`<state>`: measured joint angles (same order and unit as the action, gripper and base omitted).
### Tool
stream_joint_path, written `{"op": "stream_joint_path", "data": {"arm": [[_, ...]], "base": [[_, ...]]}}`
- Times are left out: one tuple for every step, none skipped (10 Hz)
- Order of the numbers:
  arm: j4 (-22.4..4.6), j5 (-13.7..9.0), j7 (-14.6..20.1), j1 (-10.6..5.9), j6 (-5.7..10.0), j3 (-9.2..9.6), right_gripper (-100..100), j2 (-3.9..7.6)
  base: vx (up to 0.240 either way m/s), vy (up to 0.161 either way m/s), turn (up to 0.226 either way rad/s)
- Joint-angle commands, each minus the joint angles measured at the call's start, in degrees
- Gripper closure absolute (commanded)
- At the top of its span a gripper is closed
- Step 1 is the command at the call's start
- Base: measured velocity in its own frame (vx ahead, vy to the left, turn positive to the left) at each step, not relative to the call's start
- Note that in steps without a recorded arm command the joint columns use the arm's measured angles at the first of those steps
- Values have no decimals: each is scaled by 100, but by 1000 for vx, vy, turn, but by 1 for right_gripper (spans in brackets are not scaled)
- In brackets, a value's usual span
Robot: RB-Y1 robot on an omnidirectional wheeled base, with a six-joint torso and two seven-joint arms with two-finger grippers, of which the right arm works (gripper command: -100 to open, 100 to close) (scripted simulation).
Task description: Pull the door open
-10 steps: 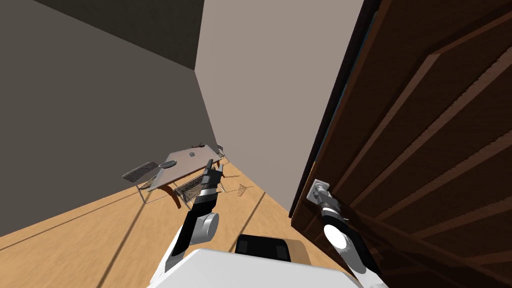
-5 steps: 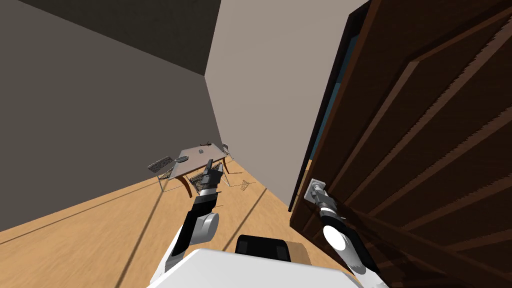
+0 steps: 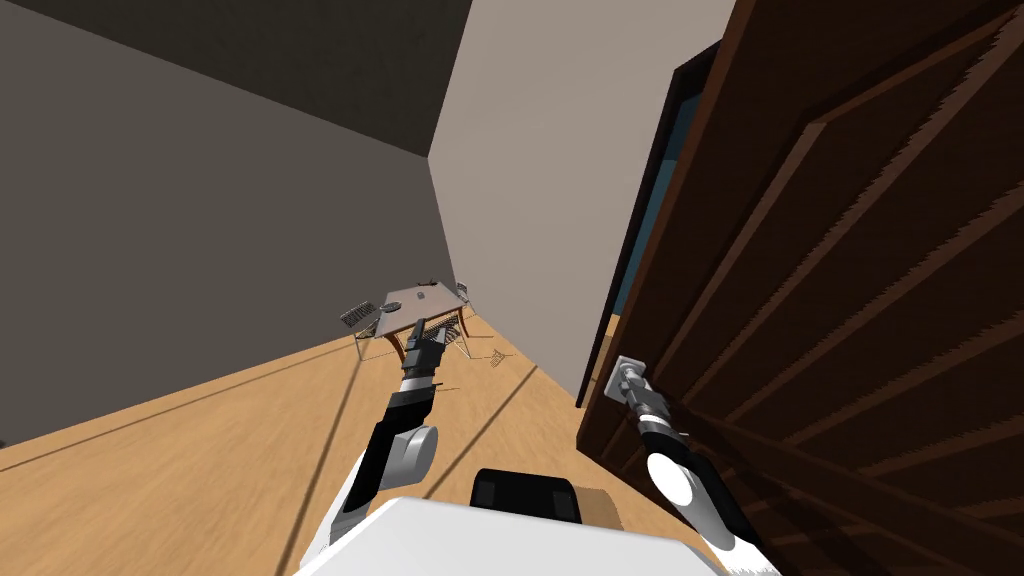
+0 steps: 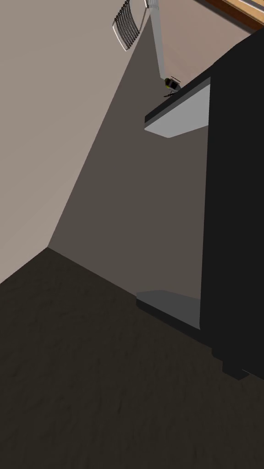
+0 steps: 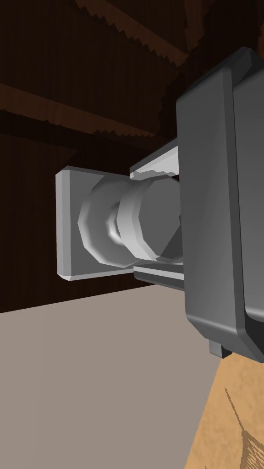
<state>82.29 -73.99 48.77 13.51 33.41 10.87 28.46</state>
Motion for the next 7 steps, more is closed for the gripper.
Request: {"op": "stream_joint_path", "data": {"arm": [[32,63,124,15,8,102,100,78],[50,91,180,22,7,151,100,121],[46,68,130,30,-12,124,100,94],[55,119,240,55,-9,217,100,160],[63,141,287,61,0,249,100,196],[78,180,369,71,17,304,100,257],[88,207,427,78,28,342,100,301]], "base": [[-299,-51,129],[-259,-20,125],[-112,2,38],[-179,-27,139],[-247,-31,158],[-236,-2,128],[-240,-27,123]]}}
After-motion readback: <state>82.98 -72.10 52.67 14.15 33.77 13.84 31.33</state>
